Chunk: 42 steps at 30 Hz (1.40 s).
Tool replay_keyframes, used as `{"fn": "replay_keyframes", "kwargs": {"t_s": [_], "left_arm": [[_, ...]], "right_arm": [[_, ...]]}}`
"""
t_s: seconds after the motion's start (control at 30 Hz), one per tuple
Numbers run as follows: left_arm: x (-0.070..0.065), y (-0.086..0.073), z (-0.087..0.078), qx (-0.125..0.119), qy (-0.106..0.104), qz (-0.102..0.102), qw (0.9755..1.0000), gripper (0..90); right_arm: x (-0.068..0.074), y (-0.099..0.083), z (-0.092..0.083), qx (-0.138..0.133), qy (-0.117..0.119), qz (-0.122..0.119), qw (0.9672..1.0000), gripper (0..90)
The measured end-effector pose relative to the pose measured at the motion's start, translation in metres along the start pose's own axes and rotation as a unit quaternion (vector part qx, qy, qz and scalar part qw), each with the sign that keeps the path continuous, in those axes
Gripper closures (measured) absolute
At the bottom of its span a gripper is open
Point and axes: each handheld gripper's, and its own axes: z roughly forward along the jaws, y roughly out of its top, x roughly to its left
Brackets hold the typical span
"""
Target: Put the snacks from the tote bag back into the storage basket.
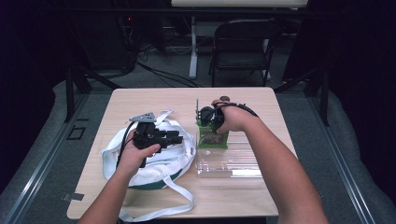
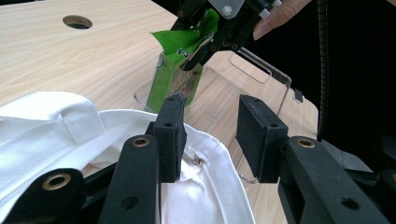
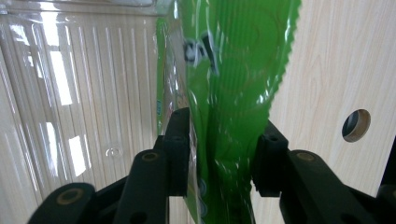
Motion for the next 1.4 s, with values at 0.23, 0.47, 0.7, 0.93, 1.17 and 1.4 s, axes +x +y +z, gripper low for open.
{"fn": "replay_keyframes", "kwargs": {"t_s": [0.23,0.47,0.7,0.93,1.17,1.4], "left_arm": [[0.000,0.000,0.000,-0.001,-0.001,-0.001,1.0000,62.0],[0.001,0.000,-0.001,-0.002,0.000,-0.002,1.0000,62.0],[0.001,-0.001,0.000,0.001,0.005,0.000,1.0000,62.0],[0.001,-0.001,0.000,0.004,0.009,0.001,1.0000,61.5],[0.002,-0.002,0.001,0.005,0.009,0.000,0.9999,61.3],[0.003,-0.002,0.000,0.005,0.012,-0.002,0.9999,61.0]], "right_arm": [[-0.002,0.001,-0.001,-0.007,-0.014,0.009,0.9998,56.7],[-0.005,0.001,-0.004,-0.017,-0.030,0.020,0.9992,51.2],[-0.006,0.001,-0.006,-0.016,-0.036,0.026,0.9989,47.8],[-0.006,-0.001,-0.008,-0.021,-0.032,0.035,0.9987,46.7],[-0.006,-0.005,-0.012,-0.026,-0.034,0.041,0.9983,46.1],[-0.006,-0.006,-0.015,-0.029,-0.039,0.043,0.9979,45.8]]}}
